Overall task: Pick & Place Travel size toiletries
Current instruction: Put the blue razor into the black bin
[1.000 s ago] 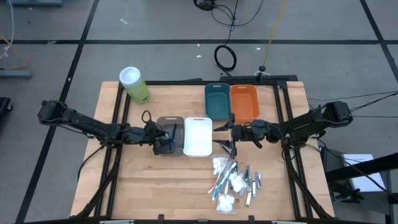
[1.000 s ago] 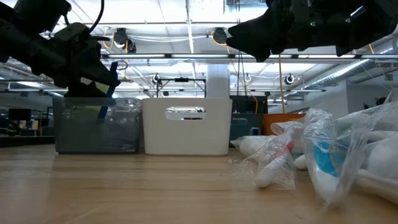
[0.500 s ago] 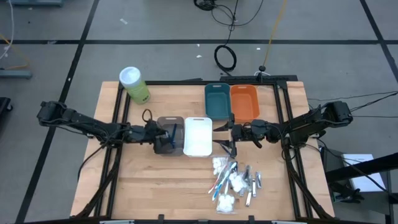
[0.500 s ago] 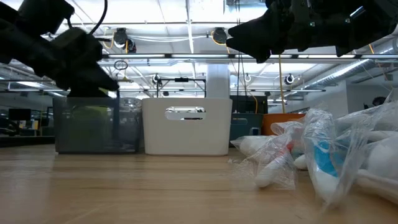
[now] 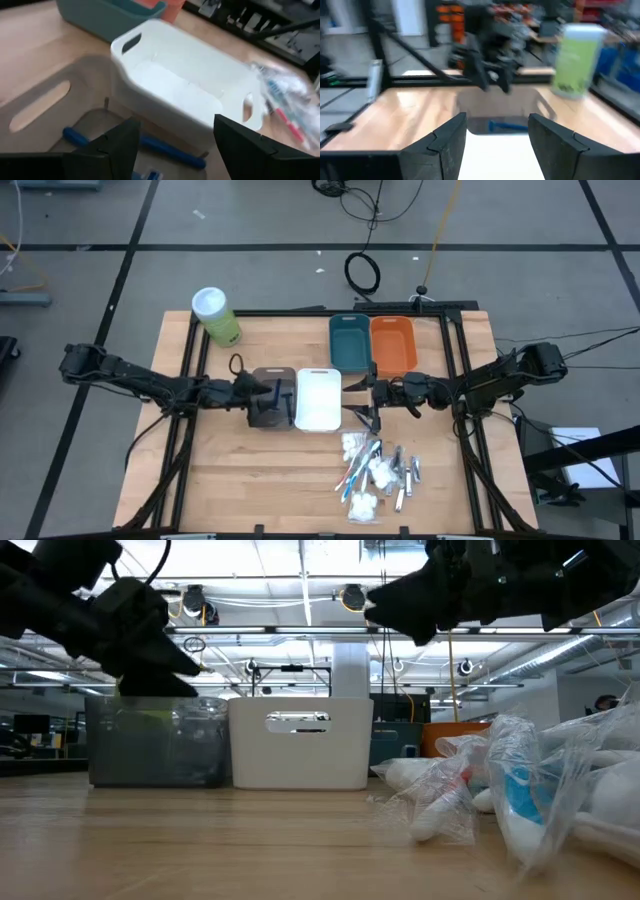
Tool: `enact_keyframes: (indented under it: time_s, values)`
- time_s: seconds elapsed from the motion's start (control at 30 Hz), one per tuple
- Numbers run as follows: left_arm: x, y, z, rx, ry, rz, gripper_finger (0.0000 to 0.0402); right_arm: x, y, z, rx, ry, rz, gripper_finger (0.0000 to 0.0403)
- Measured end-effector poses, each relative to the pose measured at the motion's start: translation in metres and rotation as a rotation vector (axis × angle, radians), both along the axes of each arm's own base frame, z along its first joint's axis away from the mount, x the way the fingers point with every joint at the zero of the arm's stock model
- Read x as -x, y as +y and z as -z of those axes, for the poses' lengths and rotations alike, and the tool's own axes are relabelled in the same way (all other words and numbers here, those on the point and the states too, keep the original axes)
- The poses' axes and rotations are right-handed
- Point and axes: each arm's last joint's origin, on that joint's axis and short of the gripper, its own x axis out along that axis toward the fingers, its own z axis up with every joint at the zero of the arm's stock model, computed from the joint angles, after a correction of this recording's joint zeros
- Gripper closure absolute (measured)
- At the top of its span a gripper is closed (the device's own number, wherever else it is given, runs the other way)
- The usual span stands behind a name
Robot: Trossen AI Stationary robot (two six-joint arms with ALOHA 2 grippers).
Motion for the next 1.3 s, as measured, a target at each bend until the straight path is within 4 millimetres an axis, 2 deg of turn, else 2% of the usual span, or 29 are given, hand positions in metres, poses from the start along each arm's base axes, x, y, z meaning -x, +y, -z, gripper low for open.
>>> enact_keyframes:
  time_s: [0.1, 0.27, 0.43, 0.6, 1.0, 1.3]
  values:
    - [-0.001, 0.0, -0.004, -0.007, -0.037, 0.005, 0.0154, -0.002, 0.006, 0.004, -0.038, 0.092, 0.075, 0.0203]
    - [-0.002, 0.0, -0.004, -0.052, -0.036, 0.023, 0.0155, -0.011, 0.026, 0.001, -0.02, 0.398, 0.175, 0.0203]
    - [-0.002, 0.0, -0.004, -0.056, -0.033, 0.024, 0.0151, -0.012, 0.043, 0.005, -0.122, 0.62, 0.257, 0.0204]
    - [-0.002, 0.0, -0.004, -0.07, -0.029, 0.03, 0.0151, -0.011, 0.051, 0.029, -0.149, 0.758, 0.298, 0.0204]
    - [-0.002, 0.0, -0.004, -0.07, -0.029, 0.03, 0.0151, -0.013, 0.053, 0.062, -0.174, 0.885, 0.37, 0.0204]
    - [-0.002, 0.0, -0.004, -0.071, -0.029, 0.03, 0.0151, -0.009, 0.041, 0.085, -0.199, 0.946, 0.44, 0.0204]
